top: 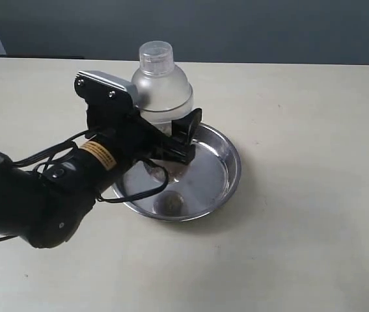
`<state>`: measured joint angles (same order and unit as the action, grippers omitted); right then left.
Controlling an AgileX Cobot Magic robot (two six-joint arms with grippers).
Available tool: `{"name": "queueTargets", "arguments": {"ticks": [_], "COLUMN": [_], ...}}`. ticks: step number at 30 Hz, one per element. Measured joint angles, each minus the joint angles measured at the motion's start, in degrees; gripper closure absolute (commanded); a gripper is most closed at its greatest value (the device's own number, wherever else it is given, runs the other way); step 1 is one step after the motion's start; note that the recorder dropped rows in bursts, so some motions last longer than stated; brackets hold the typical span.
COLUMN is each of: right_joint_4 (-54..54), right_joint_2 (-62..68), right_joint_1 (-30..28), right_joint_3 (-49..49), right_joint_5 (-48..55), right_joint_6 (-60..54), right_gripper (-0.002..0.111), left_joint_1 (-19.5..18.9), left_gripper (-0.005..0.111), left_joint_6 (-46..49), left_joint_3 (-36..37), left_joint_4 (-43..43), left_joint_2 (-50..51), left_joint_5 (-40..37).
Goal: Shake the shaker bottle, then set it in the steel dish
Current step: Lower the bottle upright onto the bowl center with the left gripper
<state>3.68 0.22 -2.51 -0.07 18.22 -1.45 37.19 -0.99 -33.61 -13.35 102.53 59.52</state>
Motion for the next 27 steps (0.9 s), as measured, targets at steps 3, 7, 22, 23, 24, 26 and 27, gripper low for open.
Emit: {"name": "queueTargets", "arguments": {"ticks": [3, 7, 22, 23, 24, 26, 27], "right_joint_4": [0.0, 0.0, 0.0, 0.0, 0.0, 0.0, 0.0], "right_joint_2": [0.0, 0.0, 0.0, 0.0, 0.0, 0.0, 0.0], "right_joint_1": [0.0, 0.0, 0.0, 0.0, 0.0, 0.0, 0.0], "right_joint_3": [0.0, 0.0, 0.0, 0.0, 0.0, 0.0, 0.0], "right_joint_5": [0.0, 0.0, 0.0, 0.0, 0.0, 0.0, 0.0], "right_joint_6": [0.0, 0.0, 0.0, 0.0, 0.0, 0.0, 0.0], "right_gripper": [0.109, 0.109, 0.109, 0.109, 0.109, 0.109, 0.109], "left_joint_1": [0.0, 0.0, 0.0, 0.0, 0.0, 0.0, -0.2], "left_gripper": [0.107, 0.107, 0.107, 0.105, 0.101, 0.076, 0.060], "left_joint_6": [0.0, 0.0, 0.0, 0.0, 0.0, 0.0, 0.0], "left_joint_3": [0.0, 0.0, -4.3, -4.3, -4.4, -4.4, -4.4], "left_joint_4": [-1.5, -3.1, -2.7, -2.7, -2.7, -2.7, -2.4], "left_joint_2": [1.4, 3.4, 12.6, 12.6, 12.6, 12.6, 12.6], "left_joint_5": [0.8, 2.2, 7.1, 7.1, 7.1, 7.1, 7.1]}}
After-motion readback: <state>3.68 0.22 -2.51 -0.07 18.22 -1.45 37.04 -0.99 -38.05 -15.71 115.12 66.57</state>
